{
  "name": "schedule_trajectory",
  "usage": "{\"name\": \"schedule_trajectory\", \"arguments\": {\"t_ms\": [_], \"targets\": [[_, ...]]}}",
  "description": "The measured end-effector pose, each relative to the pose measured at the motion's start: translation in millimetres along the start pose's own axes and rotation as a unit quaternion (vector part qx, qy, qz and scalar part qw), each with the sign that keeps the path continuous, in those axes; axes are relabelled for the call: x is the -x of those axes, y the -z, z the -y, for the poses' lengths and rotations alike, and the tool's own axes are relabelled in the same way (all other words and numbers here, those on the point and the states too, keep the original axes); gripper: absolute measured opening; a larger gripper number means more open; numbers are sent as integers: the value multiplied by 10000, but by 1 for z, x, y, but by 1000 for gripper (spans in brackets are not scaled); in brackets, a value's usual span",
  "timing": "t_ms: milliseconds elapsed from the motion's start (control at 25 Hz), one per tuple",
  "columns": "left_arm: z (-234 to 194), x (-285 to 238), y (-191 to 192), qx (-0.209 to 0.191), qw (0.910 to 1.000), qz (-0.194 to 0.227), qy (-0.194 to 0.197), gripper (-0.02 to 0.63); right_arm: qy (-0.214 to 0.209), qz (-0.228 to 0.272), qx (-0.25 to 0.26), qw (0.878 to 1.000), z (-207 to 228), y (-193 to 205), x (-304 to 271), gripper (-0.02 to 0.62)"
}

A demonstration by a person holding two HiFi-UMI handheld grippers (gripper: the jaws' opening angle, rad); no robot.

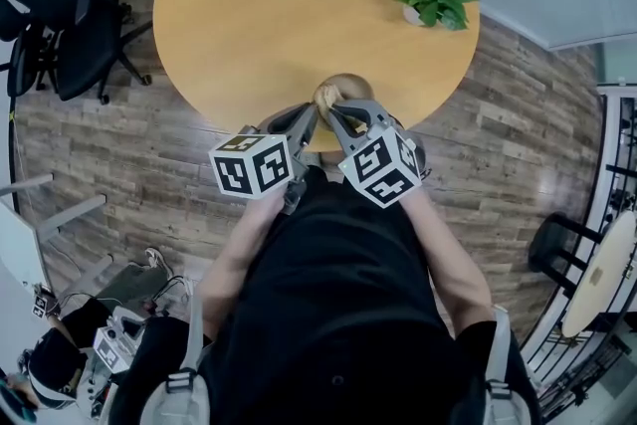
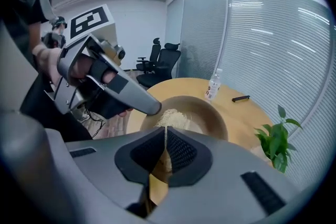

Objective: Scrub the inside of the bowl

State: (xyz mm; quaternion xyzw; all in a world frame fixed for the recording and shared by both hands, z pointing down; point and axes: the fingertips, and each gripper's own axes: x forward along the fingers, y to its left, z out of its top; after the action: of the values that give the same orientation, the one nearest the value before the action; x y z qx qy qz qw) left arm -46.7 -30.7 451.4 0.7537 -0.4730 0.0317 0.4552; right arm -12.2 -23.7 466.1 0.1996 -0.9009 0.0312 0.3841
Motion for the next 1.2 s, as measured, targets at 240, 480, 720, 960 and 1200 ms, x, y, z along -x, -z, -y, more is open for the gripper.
{"name": "schedule_trajectory", "arguments": {"t_ms": [240,480,720,960,1200], "targets": [[0,0,1,-3,10000,-50,41,14,135,-483,1351,9896,0,9,-2,26],[-1,-4,1,54,10000,-59,43,14,1232,-931,2986,9418,30,14,-1,25],[-1,-12,-2,79,10000,-14,50,12,1992,-402,3438,9168,52,-11,12,26],[-7,8,-12,-46,9998,179,-47,12,1572,-492,2851,9442,43,-13,-13,26],[-16,16,-14,89,9994,301,-110,12,294,-392,597,9970,25,-8,-24,26]]}}
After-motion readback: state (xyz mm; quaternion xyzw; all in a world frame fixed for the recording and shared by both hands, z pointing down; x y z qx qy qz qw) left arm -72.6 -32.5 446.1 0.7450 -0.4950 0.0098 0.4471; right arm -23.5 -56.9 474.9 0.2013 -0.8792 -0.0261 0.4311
